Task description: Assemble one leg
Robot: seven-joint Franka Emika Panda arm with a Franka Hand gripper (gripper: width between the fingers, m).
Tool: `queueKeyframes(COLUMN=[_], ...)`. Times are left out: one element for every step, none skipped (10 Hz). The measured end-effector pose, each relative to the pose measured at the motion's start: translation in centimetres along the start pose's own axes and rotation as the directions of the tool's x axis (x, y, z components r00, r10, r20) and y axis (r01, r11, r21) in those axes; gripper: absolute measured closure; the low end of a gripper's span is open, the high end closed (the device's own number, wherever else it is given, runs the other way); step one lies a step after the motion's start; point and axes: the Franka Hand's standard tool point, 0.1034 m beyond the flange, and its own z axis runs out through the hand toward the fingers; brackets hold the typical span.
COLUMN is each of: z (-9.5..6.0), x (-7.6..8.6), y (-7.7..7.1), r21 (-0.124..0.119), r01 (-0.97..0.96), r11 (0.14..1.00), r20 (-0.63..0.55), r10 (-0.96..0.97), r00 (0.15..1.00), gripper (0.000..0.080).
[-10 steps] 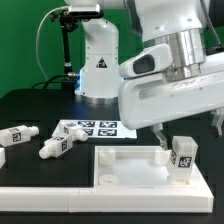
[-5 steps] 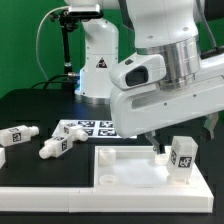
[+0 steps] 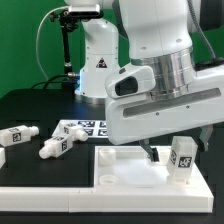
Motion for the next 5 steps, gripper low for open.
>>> queueKeyframes(z=[0.02,0.03,0.01,0.01,0.00], x=[0.00,0.00,0.02,0.02,0.03], y=[-0.05,-0.07,0.08,0.10,0.18], r21=[0.000,0.001,-0.001,-0.001,-0.002], r01=[-0.076,-0.139,-0.198,-0.226,-0.316], r11=[0.997,0.990,0.980,0.974,0.949], r20=[0.000,0.000,-0.001,-0.001,-0.002], r10=[0.076,0.139,0.198,0.226,0.316], r00=[0.997,0.990,0.980,0.974,0.949], gripper=[0.0343,0.0510,0.0510,0.0507,0.0507])
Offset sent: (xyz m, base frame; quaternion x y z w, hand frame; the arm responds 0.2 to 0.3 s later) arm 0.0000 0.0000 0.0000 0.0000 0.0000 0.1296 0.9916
